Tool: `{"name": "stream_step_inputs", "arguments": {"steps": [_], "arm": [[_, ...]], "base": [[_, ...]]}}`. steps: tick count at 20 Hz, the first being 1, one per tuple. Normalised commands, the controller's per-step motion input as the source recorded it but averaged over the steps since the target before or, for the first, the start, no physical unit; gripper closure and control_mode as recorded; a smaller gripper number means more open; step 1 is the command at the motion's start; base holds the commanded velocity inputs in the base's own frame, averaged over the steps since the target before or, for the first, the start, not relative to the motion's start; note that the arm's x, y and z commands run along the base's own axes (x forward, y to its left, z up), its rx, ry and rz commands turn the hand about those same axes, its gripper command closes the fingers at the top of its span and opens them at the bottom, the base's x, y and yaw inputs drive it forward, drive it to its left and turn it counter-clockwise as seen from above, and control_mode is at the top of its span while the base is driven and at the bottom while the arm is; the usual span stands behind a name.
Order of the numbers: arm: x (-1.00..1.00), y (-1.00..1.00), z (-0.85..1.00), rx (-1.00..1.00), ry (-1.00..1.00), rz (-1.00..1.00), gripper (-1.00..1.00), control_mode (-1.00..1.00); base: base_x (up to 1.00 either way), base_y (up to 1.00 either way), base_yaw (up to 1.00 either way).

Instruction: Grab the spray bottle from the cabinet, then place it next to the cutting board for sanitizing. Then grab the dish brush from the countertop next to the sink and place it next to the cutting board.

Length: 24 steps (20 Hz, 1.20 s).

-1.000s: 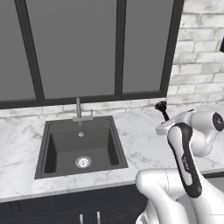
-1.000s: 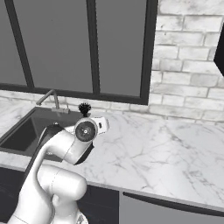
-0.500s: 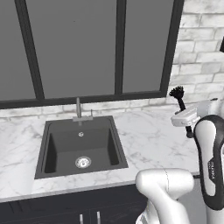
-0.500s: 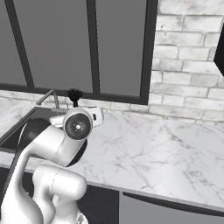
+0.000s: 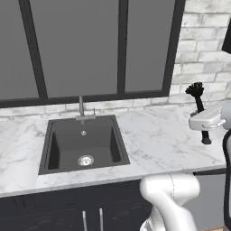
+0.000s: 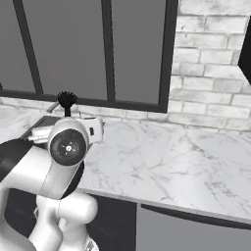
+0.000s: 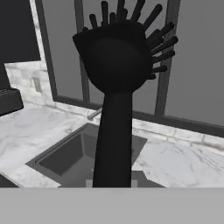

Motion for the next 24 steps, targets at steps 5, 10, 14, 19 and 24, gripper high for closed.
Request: {"name": "stream_step_inputs", "arguments": {"steps": [5,10,14,19,24], "arm": [[0.0,0.0,0.0,0.0,0.0,0.0,1.0,1.0],[0.0,0.0,0.0,0.0,0.0,0.0,1.0,1.0],[0.0,0.0,0.0,0.0,0.0,0.0,1.0,1.0],[0.0,0.0,0.0,0.0,0.0,0.0,1.0,1.0],[0.0,0.0,0.0,0.0,0.0,0.0,1.0,1.0]], "base": [[-1.0,0.49,0.0],[-0.99,1.0,0.04],[-0.31,1.0,0.37],[-0.13,1.0,0.48],[-0.09,1.0,0.47]]}}
